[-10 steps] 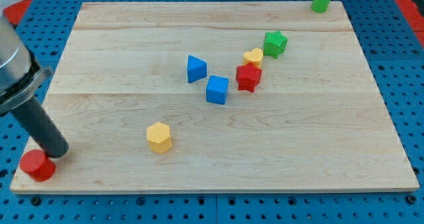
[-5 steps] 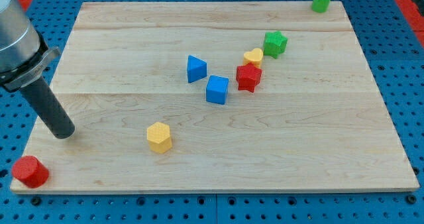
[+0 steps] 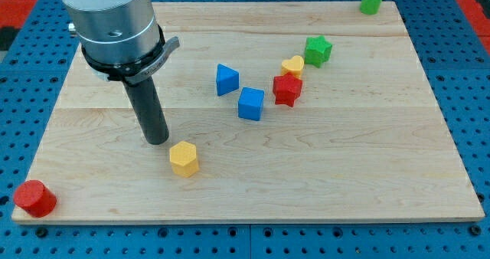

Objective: Point your arm closer to the blue triangle

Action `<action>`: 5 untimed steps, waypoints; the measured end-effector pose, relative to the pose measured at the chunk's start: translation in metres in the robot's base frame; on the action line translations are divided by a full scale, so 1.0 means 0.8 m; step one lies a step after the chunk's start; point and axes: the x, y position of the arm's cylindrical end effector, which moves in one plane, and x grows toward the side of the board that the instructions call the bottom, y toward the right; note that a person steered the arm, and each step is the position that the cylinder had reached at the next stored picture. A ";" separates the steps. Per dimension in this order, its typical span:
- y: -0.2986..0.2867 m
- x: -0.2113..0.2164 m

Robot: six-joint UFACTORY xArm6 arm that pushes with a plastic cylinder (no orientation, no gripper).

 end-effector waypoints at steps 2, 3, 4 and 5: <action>0.003 -0.049; 0.008 -0.077; 0.011 -0.099; 0.014 -0.130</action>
